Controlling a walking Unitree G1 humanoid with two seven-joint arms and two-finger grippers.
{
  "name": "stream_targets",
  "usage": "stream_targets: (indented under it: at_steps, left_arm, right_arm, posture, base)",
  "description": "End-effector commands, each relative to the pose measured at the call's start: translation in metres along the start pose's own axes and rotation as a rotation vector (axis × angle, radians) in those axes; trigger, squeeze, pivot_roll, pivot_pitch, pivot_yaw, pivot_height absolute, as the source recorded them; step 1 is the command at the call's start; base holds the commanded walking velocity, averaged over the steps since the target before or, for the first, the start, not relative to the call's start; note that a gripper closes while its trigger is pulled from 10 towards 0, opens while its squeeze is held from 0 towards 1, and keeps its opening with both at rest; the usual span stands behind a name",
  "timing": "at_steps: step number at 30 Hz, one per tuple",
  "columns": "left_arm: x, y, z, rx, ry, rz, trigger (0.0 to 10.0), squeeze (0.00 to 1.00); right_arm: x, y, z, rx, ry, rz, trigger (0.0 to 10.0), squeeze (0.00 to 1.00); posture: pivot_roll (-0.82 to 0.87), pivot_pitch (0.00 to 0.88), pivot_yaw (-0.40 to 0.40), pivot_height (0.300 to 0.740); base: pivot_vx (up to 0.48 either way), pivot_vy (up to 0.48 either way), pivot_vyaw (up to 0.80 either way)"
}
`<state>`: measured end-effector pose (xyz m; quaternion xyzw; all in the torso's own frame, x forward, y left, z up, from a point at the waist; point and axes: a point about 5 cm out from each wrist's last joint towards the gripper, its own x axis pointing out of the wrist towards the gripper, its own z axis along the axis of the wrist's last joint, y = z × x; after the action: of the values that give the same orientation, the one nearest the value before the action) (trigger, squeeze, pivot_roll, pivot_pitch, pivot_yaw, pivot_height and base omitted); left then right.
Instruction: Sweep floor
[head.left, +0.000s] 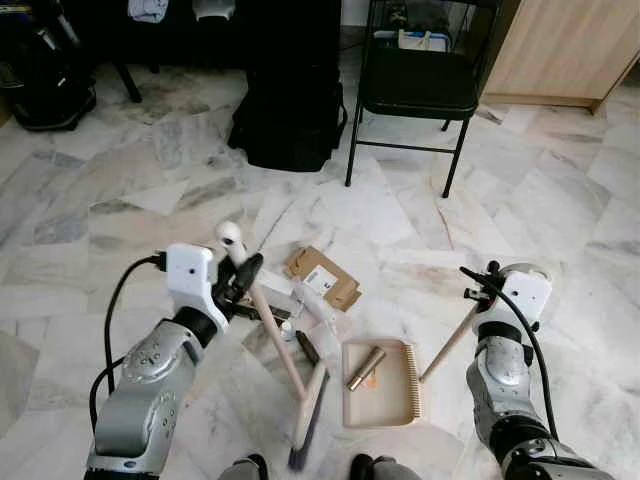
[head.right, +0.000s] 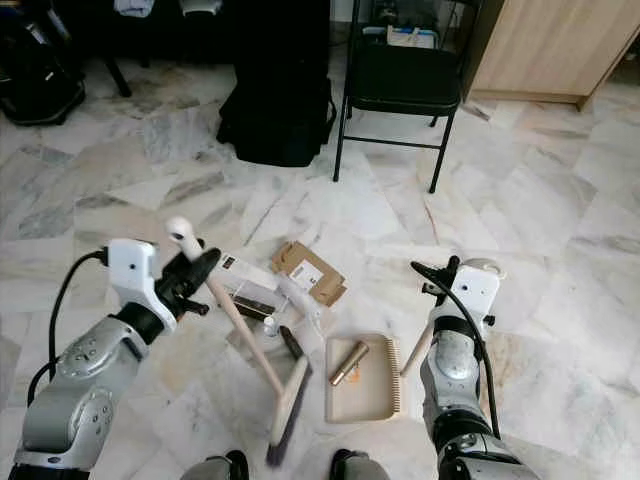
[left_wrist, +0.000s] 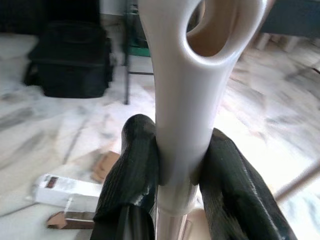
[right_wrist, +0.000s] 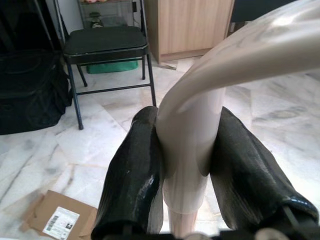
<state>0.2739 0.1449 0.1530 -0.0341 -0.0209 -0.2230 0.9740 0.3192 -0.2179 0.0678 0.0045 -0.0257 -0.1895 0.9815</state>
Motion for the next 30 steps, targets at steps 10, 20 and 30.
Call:
stream_targets:
  at_steps: [10,20,30]
  left_arm:
    - [0.004,-0.017,0.001,-0.001,0.017,-0.100,10.0,0.00]
    - [0.013,-0.014,0.008,-0.003,-0.018,-0.124,10.0,0.00]
    - [0.022,-0.004,0.019,0.029,-0.051,-0.143,10.0,0.00]
  right_arm:
    - [0.003,0.006,0.004,0.078,-0.001,0.028,10.0,0.00]
    - [0.010,0.014,0.015,0.136,-0.029,0.053,10.0,0.00]
    - [0.011,0.021,0.022,0.177,-0.063,0.083,10.0,0.00]
  posture:
    - [0.17,0.186,0.002,0.740]
    - [0.18,0.130,0.001,0.740]
    - [0.18,0.067,0.007,0.740]
  base:
    - [0.000,0.000,0.00]
    - [0.000,0.000,0.00]
    - [0.000,0.000,0.00]
